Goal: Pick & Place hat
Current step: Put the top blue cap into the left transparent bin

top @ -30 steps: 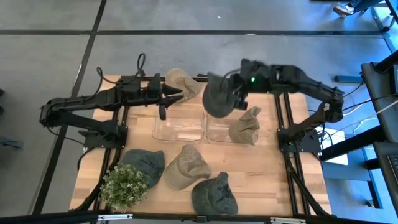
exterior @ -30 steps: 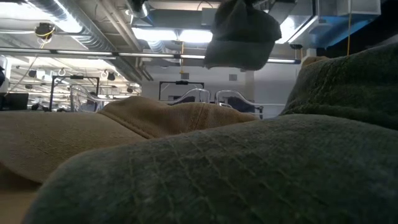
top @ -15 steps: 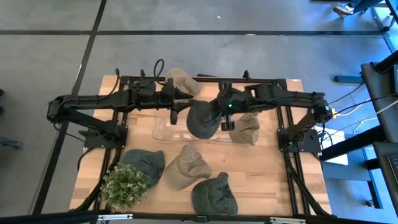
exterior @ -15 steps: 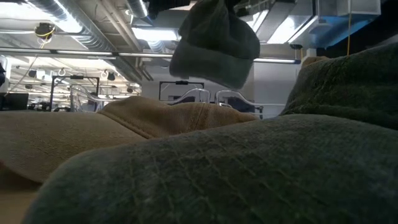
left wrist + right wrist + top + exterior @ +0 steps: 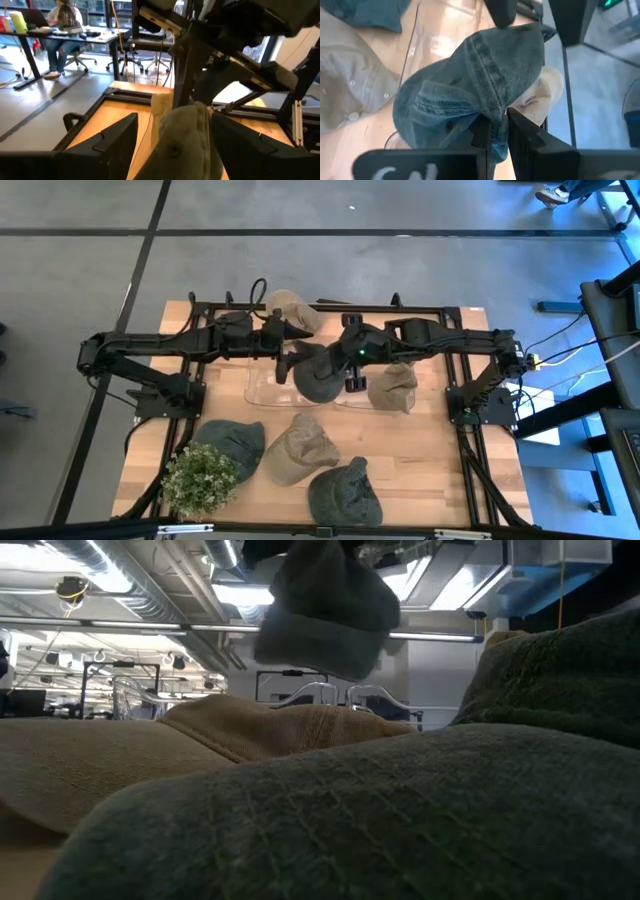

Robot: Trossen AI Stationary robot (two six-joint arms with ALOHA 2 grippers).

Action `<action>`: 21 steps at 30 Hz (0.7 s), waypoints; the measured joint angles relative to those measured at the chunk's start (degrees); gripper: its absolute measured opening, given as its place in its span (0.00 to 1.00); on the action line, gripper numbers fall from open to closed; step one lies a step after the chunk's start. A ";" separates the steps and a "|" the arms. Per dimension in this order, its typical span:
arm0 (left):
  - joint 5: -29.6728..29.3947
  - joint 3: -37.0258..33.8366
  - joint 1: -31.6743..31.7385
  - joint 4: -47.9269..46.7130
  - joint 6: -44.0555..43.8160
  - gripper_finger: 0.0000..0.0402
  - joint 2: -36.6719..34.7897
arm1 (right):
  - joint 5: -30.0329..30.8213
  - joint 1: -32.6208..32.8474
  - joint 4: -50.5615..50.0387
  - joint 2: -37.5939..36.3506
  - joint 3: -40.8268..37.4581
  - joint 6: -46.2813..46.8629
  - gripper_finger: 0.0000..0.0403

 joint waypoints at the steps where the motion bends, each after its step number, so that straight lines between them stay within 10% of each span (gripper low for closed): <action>1: 0.00 0.00 0.00 0.11 0.00 0.62 0.00 | 0.00 0.00 0.88 0.00 0.00 -0.56 0.11; 21: 3.98 -0.02 0.00 -0.64 0.01 0.62 -0.02 | 3.50 0.70 3.61 -0.02 0.00 -1.22 0.12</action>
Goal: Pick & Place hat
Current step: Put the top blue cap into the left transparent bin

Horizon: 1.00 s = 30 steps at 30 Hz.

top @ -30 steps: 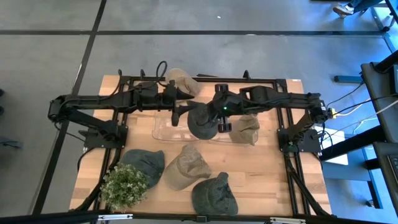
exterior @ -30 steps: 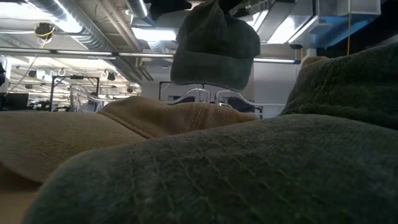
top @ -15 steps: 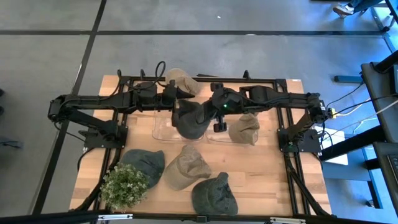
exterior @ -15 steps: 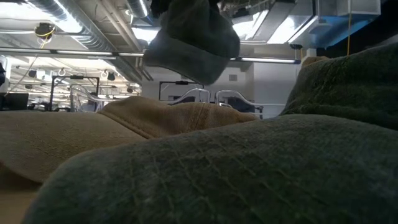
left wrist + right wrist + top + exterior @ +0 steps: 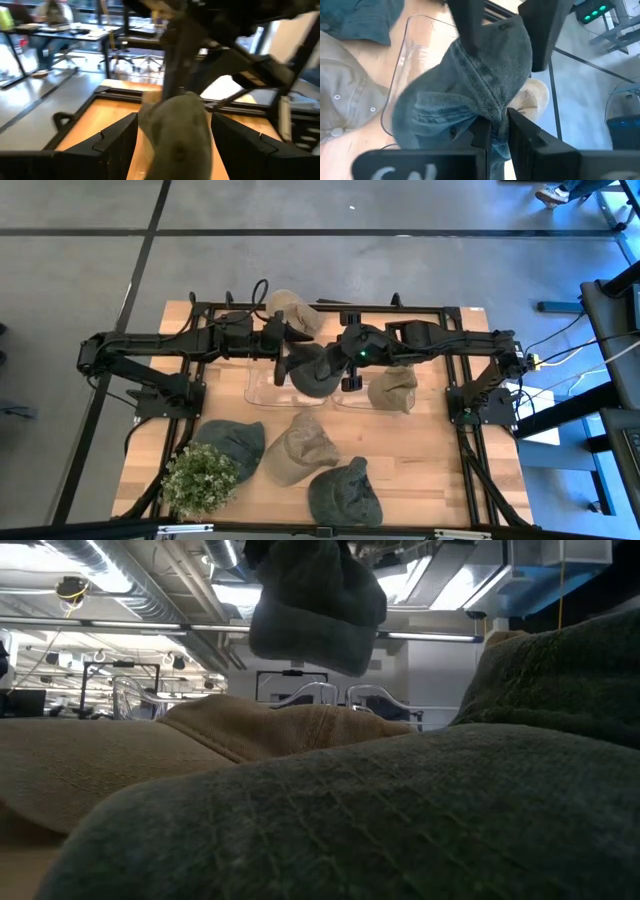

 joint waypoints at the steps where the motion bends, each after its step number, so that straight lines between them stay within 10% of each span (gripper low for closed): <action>1: 1.37 0.00 0.00 0.08 0.32 0.62 0.00 | -0.01 0.00 -0.01 0.00 0.00 0.00 0.12; 12: 8.37 0.00 -1.88 0.47 1.52 0.62 0.00 | -0.02 -0.04 0.04 0.00 0.00 -0.02 0.12; 21: -8.40 -0.02 -1.88 -2.05 1.52 0.62 0.00 | 0.00 -0.04 -0.09 0.00 0.00 -0.02 0.12; 30: -10.17 -0.02 -1.88 -3.40 1.76 0.52 0.00 | -0.46 -0.04 -0.22 0.00 0.00 -0.02 0.12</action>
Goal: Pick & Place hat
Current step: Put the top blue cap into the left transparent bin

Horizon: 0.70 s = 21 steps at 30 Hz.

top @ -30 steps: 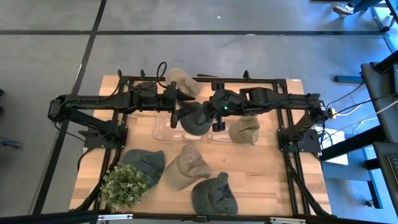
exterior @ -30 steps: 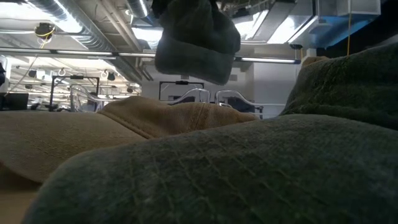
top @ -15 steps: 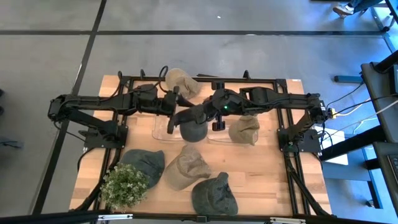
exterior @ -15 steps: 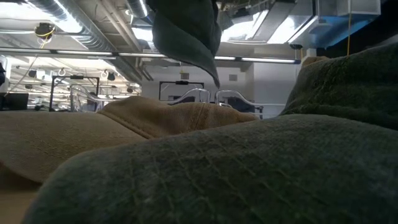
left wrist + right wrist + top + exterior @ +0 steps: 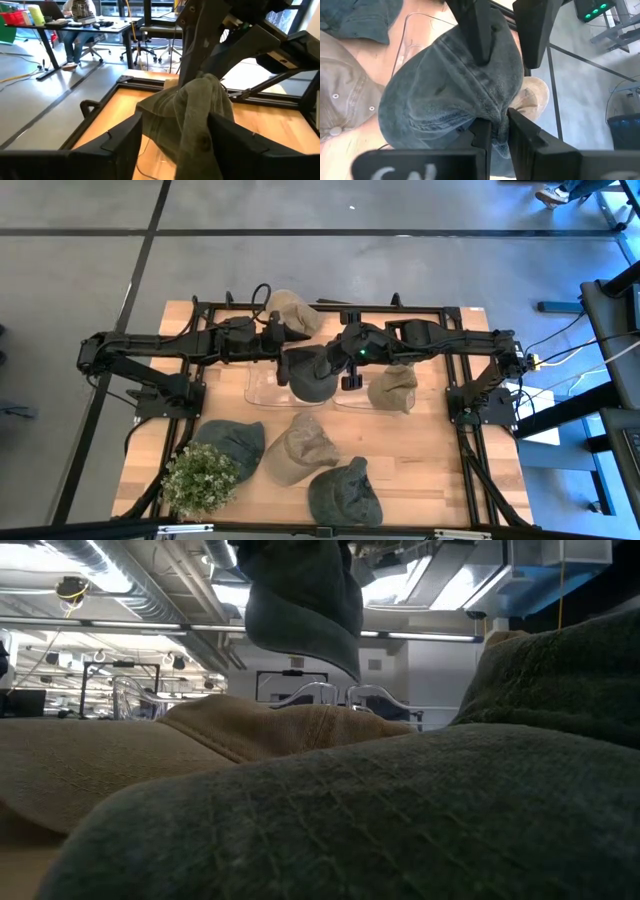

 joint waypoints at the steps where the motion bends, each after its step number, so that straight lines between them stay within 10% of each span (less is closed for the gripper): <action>1: -0.06 0.00 0.00 -0.02 0.47 0.49 0.00 | 0.00 0.00 0.00 0.00 0.00 0.01 0.12; 14: 0.14 0.00 -0.04 -0.04 7.50 0.03 0.00 | -2.95 0.00 -0.51 -0.02 0.04 0.20 0.12; 21: 0.11 0.00 -0.04 -0.02 9.44 0.01 0.00 | -2.92 0.00 -0.96 -0.02 0.04 -0.19 0.13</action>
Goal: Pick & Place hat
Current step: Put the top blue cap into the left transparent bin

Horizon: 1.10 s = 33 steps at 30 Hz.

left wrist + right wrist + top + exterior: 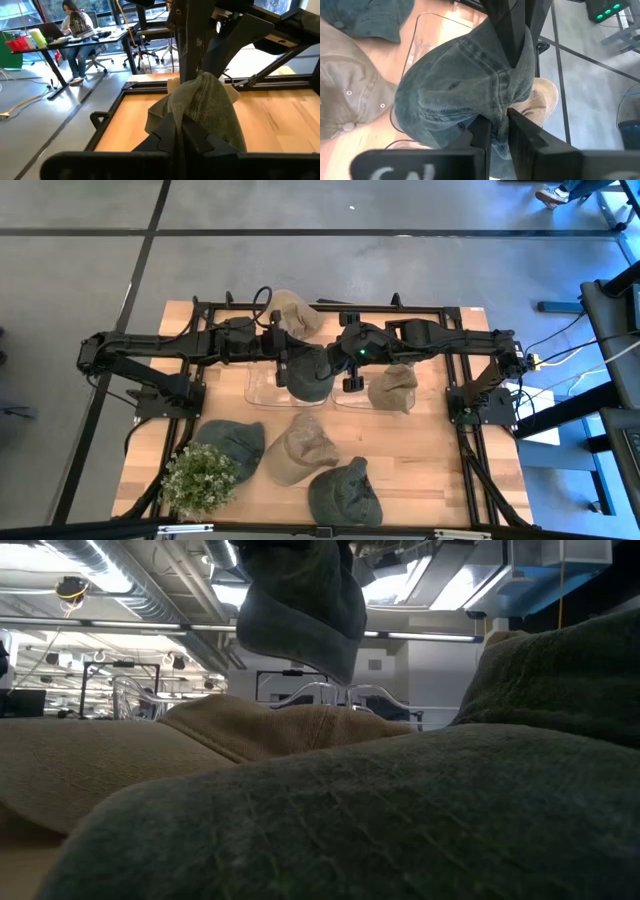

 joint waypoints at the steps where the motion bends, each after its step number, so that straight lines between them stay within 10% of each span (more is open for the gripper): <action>1: 0.15 0.00 0.00 -0.02 0.46 0.01 0.00 | -0.02 0.00 -0.02 0.00 0.02 -0.11 0.14; 13: 16.76 -0.02 1.22 -0.12 -0.67 0.01 -2.18 | -2.12 -0.41 -3.56 -5.01 0.02 1.51 0.46; 20: 36.79 -0.02 4.93 4.06 -8.90 0.01 -2.66 | -25.35 -5.76 -3.52 -9.79 0.07 4.80 0.48; 25: 40.13 -0.02 5.09 7.82 -9.79 0.01 -2.25 | -41.18 -8.96 -1.97 -8.19 0.09 4.93 0.48; 33: 40.41 0.00 4.94 9.10 -9.79 0.01 -2.23 | -45.27 -9.84 -1.43 -4.06 0.07 4.48 0.48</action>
